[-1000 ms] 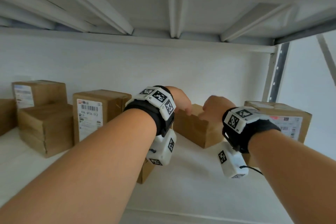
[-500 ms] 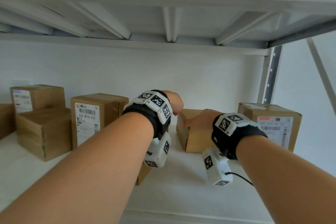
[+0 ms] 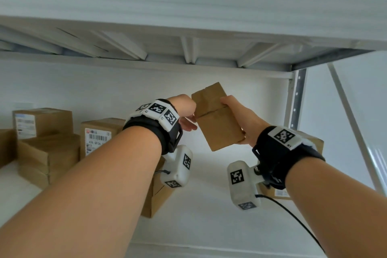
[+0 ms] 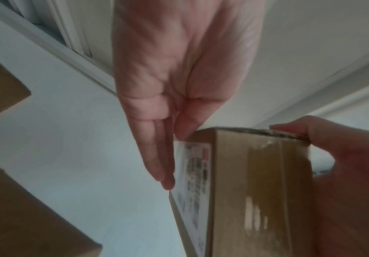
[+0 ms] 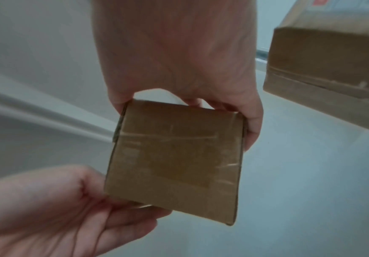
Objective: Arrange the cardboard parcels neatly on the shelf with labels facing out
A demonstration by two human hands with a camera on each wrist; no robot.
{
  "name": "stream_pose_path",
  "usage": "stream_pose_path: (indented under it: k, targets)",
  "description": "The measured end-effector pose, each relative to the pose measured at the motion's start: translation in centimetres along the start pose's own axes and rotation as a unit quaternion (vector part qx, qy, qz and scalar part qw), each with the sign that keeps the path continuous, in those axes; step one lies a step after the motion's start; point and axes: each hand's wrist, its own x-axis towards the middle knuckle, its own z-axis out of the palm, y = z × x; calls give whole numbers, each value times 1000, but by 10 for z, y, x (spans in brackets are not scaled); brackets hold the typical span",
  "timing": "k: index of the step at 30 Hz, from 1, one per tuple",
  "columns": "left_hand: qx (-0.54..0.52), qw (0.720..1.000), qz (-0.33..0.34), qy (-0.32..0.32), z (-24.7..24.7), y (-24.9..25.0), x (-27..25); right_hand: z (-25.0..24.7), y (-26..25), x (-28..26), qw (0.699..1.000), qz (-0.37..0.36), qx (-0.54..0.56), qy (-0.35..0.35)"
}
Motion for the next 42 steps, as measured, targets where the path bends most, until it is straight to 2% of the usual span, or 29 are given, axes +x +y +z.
stream_pose_path:
  k: [5,9,13,16,21,27,31,34,37,39,42]
  targets:
    - [-18,1000,8,-11,-2,-3,-5,-10,1,-9,991,2,121,-54]
    - [-90,994,-16,-61,-9,-8,-9,-19,6,-10,972,1,215,-91]
    - [-167,981,-7,-98,-11,-6,-13,-22,11,-9,963,-8,244,-117]
    - [-180,977,15,-116,-13,-3,-16,-19,12,-10,965,-12,239,-105]
    - [-140,986,26,-87,-16,-5,-20,-19,11,-7,983,-54,160,-66]
    - [-68,995,52,-45,-9,-7,-24,-16,5,-7,998,-43,10,-51]
    - [-20,996,66,-57,-11,-7,-25,-19,5,-4,998,-51,6,-20]
    - [2,993,113,-32,-17,-4,-19,-22,3,-5,997,-65,-27,-31]
    - [104,979,174,20,-22,8,-24,-21,2,-10,990,-70,-99,-69]
    - [168,968,183,-25,-22,18,-31,-19,3,-12,985,-72,-121,-101]
    - [207,960,128,-138,-19,26,-42,-16,4,-15,978,-73,-126,-152]
